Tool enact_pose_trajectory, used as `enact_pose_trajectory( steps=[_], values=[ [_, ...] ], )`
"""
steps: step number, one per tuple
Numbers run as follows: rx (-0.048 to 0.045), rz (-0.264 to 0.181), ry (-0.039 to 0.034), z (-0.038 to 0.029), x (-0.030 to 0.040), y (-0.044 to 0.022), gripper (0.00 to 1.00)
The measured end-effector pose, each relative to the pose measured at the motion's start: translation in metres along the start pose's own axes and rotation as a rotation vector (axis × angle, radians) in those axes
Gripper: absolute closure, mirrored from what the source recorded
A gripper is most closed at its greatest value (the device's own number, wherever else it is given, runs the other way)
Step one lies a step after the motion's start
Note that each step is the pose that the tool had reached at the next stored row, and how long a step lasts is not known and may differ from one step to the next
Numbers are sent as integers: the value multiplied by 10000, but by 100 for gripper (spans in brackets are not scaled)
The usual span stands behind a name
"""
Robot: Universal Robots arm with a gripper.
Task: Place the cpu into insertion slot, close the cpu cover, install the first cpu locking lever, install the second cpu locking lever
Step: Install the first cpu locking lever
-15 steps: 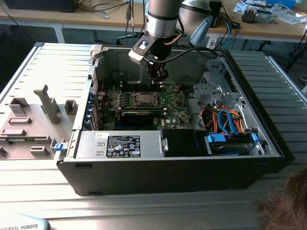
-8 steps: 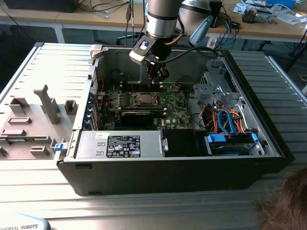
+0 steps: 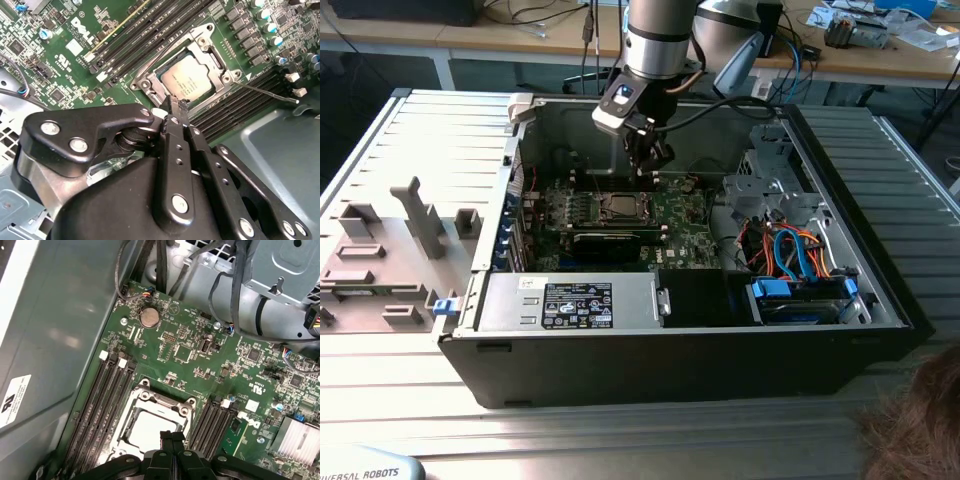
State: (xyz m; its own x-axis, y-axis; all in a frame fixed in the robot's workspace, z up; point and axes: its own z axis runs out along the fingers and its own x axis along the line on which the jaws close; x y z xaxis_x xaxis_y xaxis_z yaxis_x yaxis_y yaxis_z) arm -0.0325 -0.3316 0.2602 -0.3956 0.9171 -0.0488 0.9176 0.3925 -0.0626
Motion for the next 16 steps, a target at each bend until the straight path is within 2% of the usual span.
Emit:
enact_pose_trajectory(
  steps=[10, 16],
  values=[
    [-10, -677, -98, 0, 0, 0, 89],
    [-20, -921, -118, 0, 0, 0, 89]
  ],
)
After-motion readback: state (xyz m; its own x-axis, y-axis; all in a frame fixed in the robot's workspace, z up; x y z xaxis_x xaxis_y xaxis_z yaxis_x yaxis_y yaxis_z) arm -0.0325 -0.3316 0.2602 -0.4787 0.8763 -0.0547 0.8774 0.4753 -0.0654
